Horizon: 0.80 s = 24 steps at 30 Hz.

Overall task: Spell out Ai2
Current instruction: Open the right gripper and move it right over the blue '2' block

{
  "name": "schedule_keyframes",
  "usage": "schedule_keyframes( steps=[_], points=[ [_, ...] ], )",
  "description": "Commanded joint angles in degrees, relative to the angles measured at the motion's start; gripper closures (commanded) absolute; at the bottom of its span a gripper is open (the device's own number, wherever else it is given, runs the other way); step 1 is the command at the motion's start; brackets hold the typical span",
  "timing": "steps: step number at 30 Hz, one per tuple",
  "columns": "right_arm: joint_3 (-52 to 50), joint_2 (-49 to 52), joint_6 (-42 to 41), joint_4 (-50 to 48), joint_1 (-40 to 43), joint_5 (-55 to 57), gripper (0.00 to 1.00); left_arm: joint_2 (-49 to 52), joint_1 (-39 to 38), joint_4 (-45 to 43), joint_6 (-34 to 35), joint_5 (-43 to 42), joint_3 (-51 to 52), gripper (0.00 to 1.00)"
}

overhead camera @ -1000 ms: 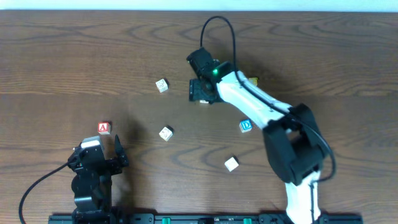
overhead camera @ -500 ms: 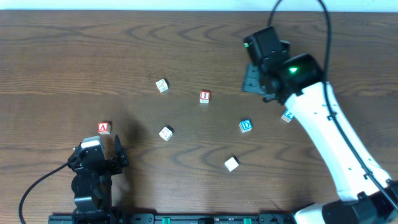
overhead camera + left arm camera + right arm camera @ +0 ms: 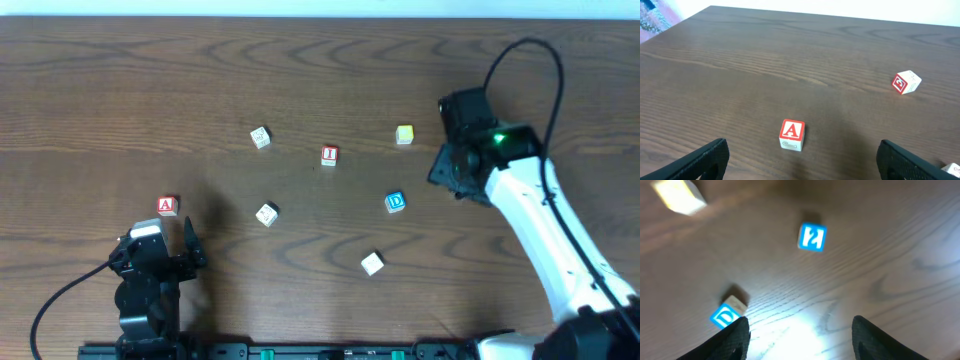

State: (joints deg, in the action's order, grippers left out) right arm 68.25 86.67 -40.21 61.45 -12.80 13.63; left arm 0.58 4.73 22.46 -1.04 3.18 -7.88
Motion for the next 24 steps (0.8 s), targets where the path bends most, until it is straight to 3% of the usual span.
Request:
schedule_keyframes(
  steps=[1, 7, 24],
  points=[
    [-5.03, -0.09, -1.57, -2.82, 1.77, -2.78, 0.35, -0.33, 0.07, 0.22, 0.83, 0.17, 1.2, 0.05],
    [-9.64, -0.02, -0.72, -7.43, 4.98, -3.61, 0.32, -0.33, 0.07, 0.22, 0.83, 0.15, 1.2, 0.05],
    [-9.77, 5.46, 1.73, -16.31, 9.16, -4.48, 0.3, -0.33, 0.07, 0.22, 0.83, 0.15, 1.2, 0.05]
  ],
)
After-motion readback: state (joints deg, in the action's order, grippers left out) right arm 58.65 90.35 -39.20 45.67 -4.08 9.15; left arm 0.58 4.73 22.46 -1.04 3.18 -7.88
